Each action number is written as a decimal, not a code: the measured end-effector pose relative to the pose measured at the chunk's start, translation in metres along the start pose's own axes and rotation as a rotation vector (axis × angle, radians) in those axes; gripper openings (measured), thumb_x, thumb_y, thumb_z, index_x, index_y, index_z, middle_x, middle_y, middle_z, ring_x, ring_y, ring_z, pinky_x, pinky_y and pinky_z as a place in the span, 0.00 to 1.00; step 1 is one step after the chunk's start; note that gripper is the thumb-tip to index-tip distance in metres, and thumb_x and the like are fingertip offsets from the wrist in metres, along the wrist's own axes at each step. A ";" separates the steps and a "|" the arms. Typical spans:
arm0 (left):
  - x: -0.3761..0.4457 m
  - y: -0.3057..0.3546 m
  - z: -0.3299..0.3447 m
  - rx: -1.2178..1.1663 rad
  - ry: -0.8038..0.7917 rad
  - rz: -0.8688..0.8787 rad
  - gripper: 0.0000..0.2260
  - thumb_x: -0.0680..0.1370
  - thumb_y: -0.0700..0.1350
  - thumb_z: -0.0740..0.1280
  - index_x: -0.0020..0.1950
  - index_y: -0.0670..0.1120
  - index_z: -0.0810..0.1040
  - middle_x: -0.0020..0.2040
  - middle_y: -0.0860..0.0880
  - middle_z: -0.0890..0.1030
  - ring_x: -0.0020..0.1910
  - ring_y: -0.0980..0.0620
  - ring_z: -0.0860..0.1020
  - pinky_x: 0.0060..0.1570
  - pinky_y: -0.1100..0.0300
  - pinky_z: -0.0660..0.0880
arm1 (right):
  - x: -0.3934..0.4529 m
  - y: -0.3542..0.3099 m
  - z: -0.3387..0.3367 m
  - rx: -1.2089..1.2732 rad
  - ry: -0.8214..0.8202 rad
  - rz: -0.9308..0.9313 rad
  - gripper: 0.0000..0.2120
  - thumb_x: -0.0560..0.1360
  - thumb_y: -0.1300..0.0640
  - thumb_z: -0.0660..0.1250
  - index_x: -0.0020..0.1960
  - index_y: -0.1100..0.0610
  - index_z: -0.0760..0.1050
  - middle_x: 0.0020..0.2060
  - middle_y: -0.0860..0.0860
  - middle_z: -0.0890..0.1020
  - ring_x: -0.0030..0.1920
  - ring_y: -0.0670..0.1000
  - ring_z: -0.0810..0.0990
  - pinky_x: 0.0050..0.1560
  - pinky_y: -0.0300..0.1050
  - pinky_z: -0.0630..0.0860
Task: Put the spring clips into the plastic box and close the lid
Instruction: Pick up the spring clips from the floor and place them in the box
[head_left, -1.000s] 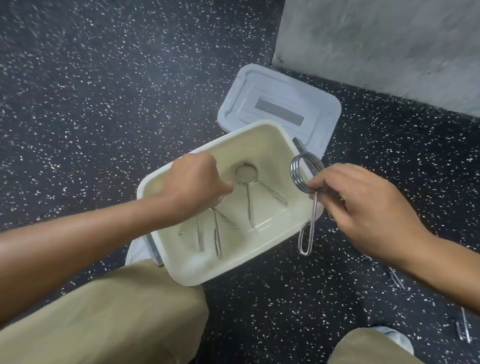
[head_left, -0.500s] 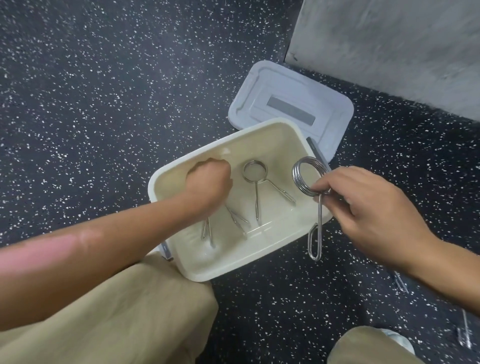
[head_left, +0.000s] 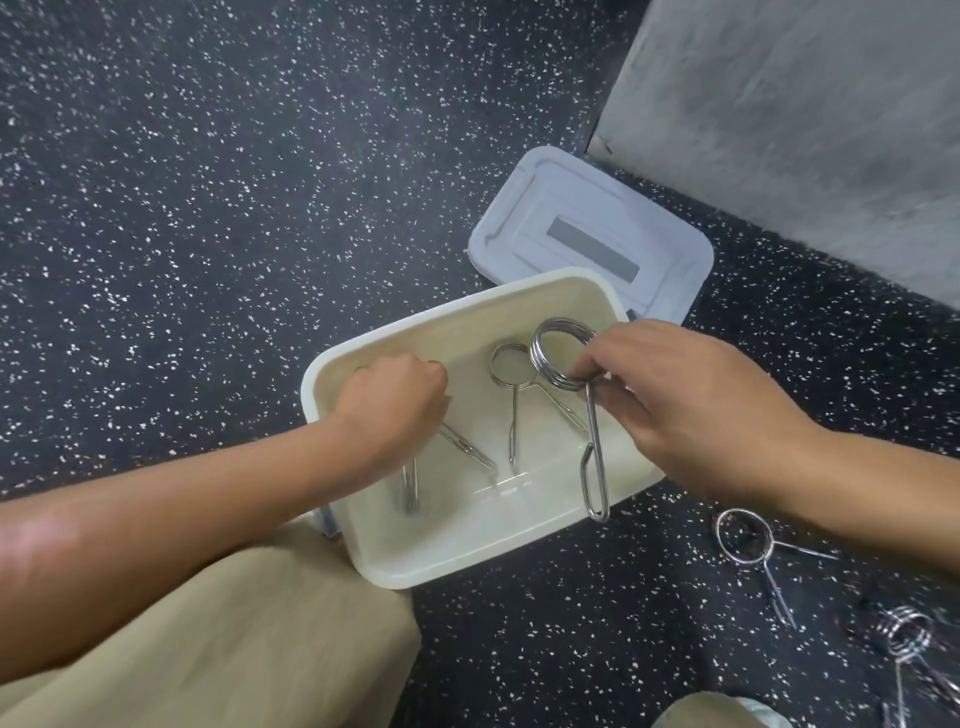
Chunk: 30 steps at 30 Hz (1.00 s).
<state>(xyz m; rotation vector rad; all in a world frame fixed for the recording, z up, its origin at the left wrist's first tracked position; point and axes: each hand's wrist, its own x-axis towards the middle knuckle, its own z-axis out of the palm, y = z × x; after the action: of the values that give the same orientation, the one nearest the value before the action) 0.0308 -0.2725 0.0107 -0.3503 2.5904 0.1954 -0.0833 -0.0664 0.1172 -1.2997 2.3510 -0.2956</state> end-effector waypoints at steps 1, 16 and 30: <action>-0.004 -0.001 -0.001 -0.017 0.008 0.000 0.13 0.84 0.50 0.59 0.46 0.42 0.75 0.39 0.43 0.75 0.39 0.40 0.71 0.36 0.54 0.67 | 0.005 -0.002 0.000 -0.004 -0.022 -0.006 0.06 0.79 0.55 0.63 0.53 0.50 0.77 0.47 0.44 0.80 0.50 0.50 0.77 0.47 0.52 0.76; -0.048 -0.004 -0.018 -0.250 0.139 0.107 0.18 0.83 0.56 0.60 0.41 0.44 0.73 0.32 0.50 0.73 0.36 0.44 0.76 0.32 0.53 0.68 | 0.076 0.008 0.079 -0.289 -0.210 0.028 0.19 0.72 0.67 0.58 0.60 0.53 0.74 0.49 0.55 0.80 0.47 0.61 0.79 0.36 0.46 0.65; -0.044 0.007 -0.031 -0.247 0.128 0.131 0.18 0.82 0.57 0.59 0.42 0.45 0.74 0.34 0.48 0.78 0.37 0.41 0.76 0.36 0.51 0.76 | 0.075 0.006 0.084 -0.481 -0.233 -0.046 0.19 0.73 0.70 0.60 0.61 0.56 0.71 0.50 0.54 0.81 0.49 0.60 0.82 0.34 0.48 0.64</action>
<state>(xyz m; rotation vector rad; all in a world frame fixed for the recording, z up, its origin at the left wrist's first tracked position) 0.0513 -0.2632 0.0606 -0.2876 2.7229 0.5591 -0.0829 -0.1247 0.0204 -1.5027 2.2671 0.4156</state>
